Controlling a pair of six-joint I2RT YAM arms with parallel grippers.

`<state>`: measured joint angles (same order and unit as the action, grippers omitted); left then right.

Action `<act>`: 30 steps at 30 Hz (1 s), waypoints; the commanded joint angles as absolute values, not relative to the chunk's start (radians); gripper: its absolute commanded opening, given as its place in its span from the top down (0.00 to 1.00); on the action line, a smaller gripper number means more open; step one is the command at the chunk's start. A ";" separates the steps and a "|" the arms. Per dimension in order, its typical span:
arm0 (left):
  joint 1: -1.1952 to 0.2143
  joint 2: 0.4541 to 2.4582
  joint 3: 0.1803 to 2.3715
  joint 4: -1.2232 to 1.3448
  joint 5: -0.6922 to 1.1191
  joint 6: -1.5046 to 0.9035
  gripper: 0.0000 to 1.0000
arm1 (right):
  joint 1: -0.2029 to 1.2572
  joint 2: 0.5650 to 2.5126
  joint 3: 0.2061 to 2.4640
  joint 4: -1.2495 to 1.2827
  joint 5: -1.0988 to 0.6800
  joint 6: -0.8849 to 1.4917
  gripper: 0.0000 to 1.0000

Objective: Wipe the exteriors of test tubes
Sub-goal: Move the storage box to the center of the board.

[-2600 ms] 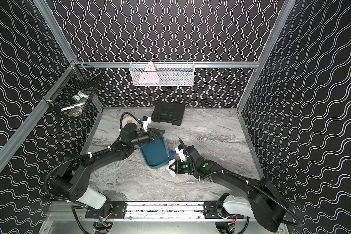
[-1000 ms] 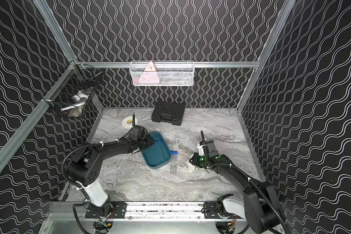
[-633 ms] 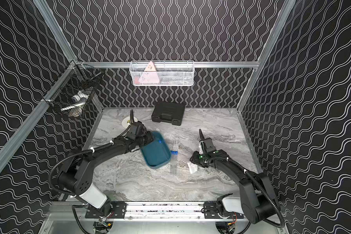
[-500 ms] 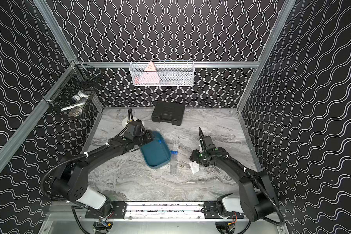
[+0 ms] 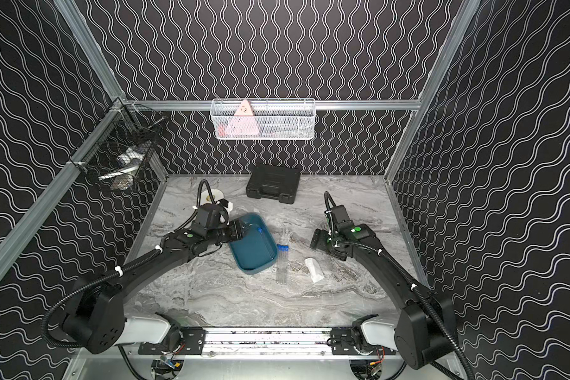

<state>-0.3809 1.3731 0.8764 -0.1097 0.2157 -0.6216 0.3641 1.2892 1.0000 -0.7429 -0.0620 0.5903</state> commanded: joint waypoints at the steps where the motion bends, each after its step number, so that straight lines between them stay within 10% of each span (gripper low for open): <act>1: -0.380 1.346 0.867 -0.123 0.249 -0.584 0.46 | 0.382 1.315 1.045 -0.767 -0.077 0.578 0.18; 15: -0.381 1.166 0.699 -0.148 0.242 -0.648 0.45 | 0.566 1.641 1.125 -0.538 -0.133 0.586 0.56; 30: -0.380 1.124 0.689 -0.186 0.241 -0.637 0.43 | 0.698 1.847 1.282 -0.519 -0.164 0.574 0.63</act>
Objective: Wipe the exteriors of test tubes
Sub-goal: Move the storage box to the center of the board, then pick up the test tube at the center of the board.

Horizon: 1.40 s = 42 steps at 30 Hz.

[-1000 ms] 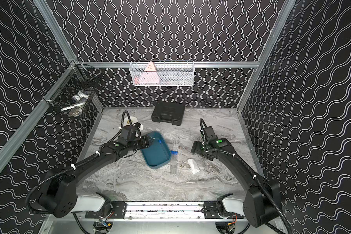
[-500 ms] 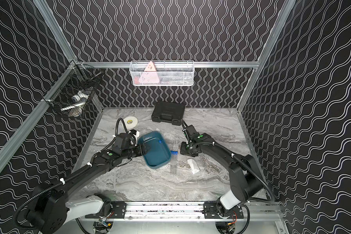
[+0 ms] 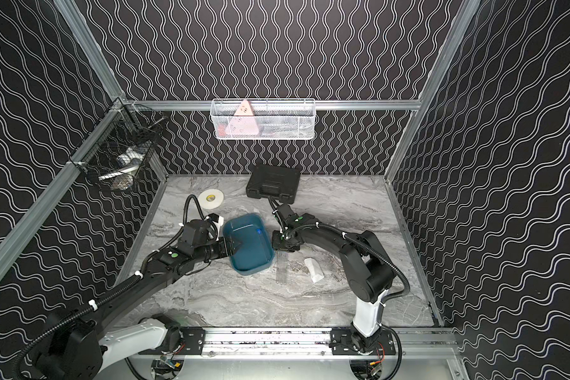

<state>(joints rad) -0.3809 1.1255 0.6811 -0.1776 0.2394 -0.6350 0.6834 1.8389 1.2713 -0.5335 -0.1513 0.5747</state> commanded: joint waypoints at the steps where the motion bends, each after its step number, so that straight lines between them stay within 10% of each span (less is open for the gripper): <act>1: -0.380 1.126 0.690 -0.186 0.239 -0.637 0.43 | 0.703 1.845 1.283 -0.520 -0.164 0.578 0.63; 42: -0.380 1.163 0.707 -0.150 0.299 -0.630 0.41 | 0.707 1.958 1.312 -0.720 0.118 0.584 0.71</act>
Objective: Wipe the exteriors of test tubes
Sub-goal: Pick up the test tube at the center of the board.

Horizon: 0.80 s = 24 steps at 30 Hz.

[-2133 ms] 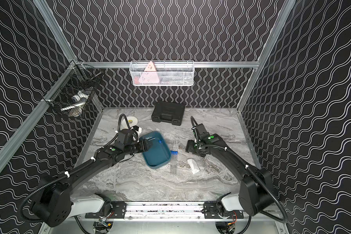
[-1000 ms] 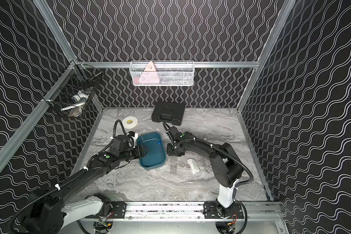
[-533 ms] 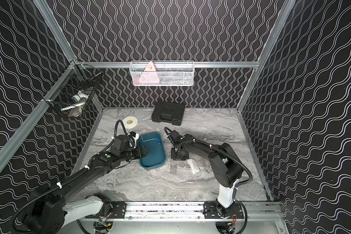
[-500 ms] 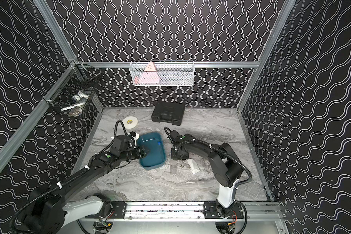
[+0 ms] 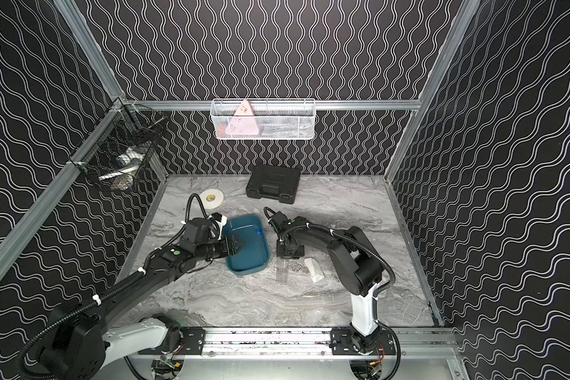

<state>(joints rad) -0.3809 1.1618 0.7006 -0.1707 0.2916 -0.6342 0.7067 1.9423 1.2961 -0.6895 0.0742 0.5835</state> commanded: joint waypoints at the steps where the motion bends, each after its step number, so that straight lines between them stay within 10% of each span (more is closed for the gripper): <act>1: -0.380 1.163 0.706 -0.149 0.299 -0.629 0.41 | 0.707 1.967 1.317 -0.724 0.127 0.583 0.72; 24: -0.383 1.180 0.687 -0.033 0.443 -0.674 0.41 | 0.570 1.745 1.180 -0.459 -0.112 0.638 0.84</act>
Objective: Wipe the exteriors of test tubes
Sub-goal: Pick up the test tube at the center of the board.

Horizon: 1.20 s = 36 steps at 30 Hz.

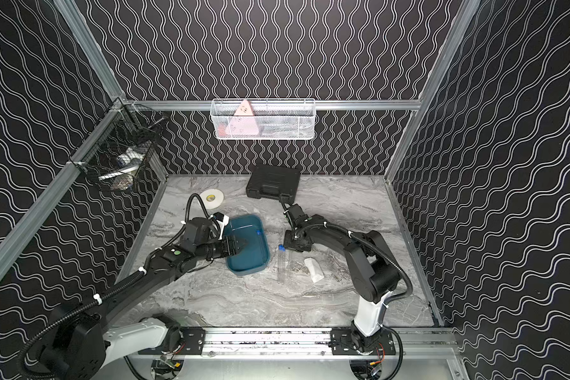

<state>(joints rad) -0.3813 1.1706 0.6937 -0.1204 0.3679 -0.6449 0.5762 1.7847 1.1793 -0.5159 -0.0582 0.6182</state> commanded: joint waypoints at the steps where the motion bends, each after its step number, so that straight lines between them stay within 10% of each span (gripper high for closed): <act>1: -0.387 1.187 0.682 0.003 0.477 -0.688 0.41 | 0.564 1.723 1.185 -0.455 -0.124 0.637 0.84; 19: -0.600 1.493 0.794 0.497 0.685 -0.875 0.40 | 0.534 1.460 1.206 -0.307 -0.251 0.682 0.84; 36: -0.620 1.491 0.764 0.482 0.615 -0.851 0.75 | 0.532 1.408 1.152 -0.258 -0.284 0.675 0.83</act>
